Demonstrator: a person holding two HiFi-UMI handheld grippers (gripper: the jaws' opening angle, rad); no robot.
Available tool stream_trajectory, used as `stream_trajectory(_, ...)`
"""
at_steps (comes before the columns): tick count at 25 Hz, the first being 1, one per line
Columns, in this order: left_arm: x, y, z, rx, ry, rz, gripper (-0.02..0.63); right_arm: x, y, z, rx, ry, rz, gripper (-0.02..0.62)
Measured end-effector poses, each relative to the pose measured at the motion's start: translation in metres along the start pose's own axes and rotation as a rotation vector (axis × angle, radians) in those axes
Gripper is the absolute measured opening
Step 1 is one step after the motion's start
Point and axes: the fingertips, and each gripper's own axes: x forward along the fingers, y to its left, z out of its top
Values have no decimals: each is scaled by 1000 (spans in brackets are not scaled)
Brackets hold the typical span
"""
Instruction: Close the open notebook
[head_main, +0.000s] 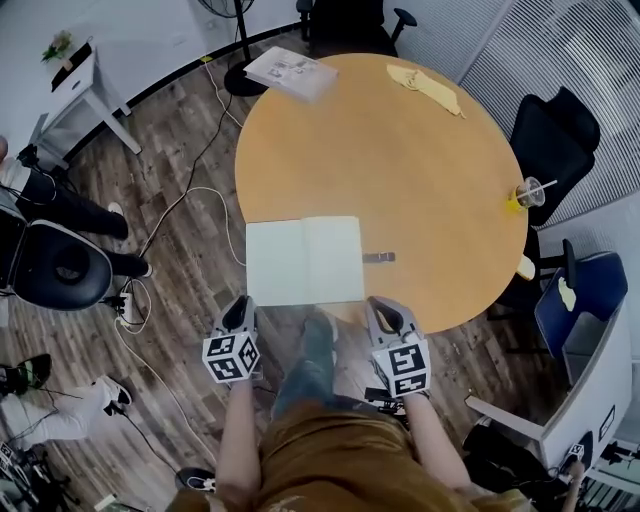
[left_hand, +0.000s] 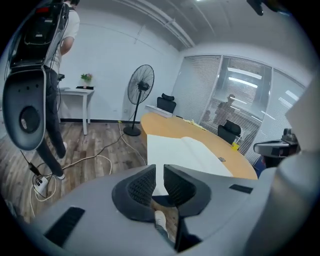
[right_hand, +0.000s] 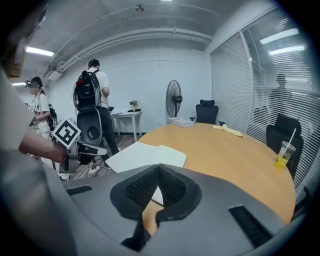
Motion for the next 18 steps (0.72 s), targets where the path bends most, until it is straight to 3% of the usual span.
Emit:
stream_trajectory(14,20,16,-25,-131,66,51,129,20,-9,-14,4,54,24,12)
stream_trajectory(18,25,16,-33,-208,76,46,138,21,-10,-22,21,71,27,12)
